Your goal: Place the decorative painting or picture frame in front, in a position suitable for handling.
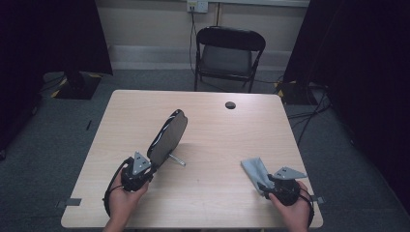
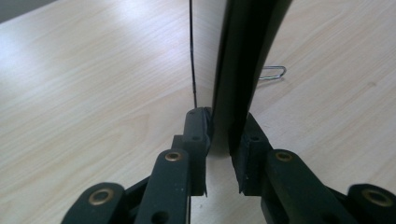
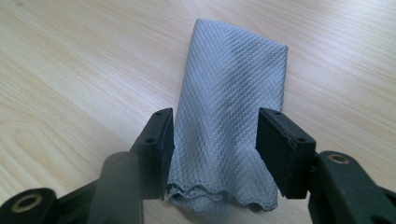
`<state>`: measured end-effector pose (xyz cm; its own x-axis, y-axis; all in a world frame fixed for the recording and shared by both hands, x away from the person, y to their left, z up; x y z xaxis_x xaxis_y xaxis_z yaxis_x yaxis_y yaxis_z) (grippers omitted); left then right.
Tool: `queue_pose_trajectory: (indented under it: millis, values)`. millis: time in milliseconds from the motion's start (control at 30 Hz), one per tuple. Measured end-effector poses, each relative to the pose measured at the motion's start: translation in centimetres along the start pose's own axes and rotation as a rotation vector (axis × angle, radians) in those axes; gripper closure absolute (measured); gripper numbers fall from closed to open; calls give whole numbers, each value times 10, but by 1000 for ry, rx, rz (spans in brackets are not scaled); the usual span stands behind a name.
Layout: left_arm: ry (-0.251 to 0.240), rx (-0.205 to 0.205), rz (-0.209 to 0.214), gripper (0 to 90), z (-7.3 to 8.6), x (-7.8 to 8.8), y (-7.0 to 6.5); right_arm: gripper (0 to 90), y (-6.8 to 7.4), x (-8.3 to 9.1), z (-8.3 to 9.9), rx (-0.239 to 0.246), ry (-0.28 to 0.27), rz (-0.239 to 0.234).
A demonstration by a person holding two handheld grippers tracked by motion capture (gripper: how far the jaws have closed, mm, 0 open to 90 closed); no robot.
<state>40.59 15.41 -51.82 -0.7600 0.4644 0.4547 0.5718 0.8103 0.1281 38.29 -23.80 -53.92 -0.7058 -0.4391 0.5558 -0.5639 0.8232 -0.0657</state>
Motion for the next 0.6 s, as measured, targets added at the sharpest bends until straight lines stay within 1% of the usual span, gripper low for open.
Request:
queue_pose_trajectory:
  millis: [67,233,400,600]
  values:
    - [4,10,14,756,1,1,-2,473,0,0,0,-2,0,1]
    - [5,25,18,713,7,3,-4,469,0,0,1,-2,1,2]
    - [-8,43,33,686,5,6,-10,467,1,0,1,-1,2,0]
    - [-8,36,53,680,4,8,-19,463,1,-1,1,0,5,0]
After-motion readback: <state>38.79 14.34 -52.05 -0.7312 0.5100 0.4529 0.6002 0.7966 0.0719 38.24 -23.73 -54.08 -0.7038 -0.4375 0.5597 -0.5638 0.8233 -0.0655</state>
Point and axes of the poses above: each handheld gripper's, and its own axes: x roughly backward along the jaws, z roughly out of its underside, y roughly to its left, the point moved 10 cm from there along -x, roughly forward along the jaws, and after that the axes turned 10 degrees about -y, right-handed, at the moved point
